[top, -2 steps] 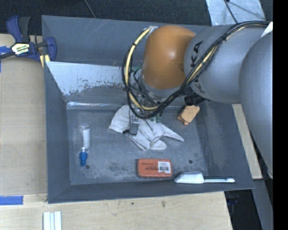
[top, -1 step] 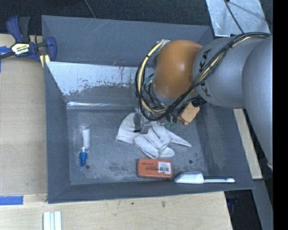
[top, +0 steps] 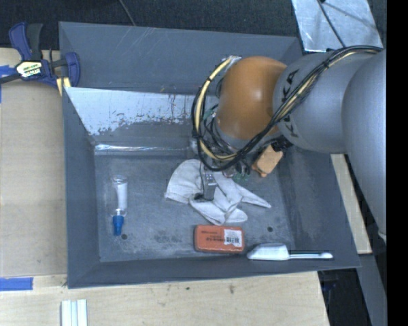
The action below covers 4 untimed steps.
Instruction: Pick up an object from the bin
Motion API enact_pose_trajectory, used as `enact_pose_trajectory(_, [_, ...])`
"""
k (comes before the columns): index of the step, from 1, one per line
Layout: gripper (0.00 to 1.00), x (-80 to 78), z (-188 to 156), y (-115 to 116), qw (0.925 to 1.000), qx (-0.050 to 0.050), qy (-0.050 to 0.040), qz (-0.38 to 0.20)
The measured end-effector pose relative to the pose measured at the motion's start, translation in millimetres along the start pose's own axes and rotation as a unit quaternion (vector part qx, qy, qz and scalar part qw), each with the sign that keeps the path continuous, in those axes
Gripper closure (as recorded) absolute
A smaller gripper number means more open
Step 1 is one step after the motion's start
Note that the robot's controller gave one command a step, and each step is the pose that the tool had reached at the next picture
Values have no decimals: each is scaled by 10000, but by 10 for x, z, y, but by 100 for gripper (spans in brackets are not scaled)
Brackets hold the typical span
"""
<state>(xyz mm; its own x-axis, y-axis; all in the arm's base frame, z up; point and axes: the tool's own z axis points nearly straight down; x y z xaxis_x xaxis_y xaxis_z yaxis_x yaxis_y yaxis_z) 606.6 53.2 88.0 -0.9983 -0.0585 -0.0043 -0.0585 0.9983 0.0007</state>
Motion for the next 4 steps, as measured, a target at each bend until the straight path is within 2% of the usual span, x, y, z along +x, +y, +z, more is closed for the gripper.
enact_pose_trajectory(1, [100,1,1,1,10000,-2,2,2])
enact_pose_trajectory(2, [100,1,0,1,10000,-2,2,2])
enact_pose_trajectory(3, [100,25,-524,25,10000,4,37,-12])
enact_pose_trajectory(4, [0,13,-666,119,10000,-1,19,-13])
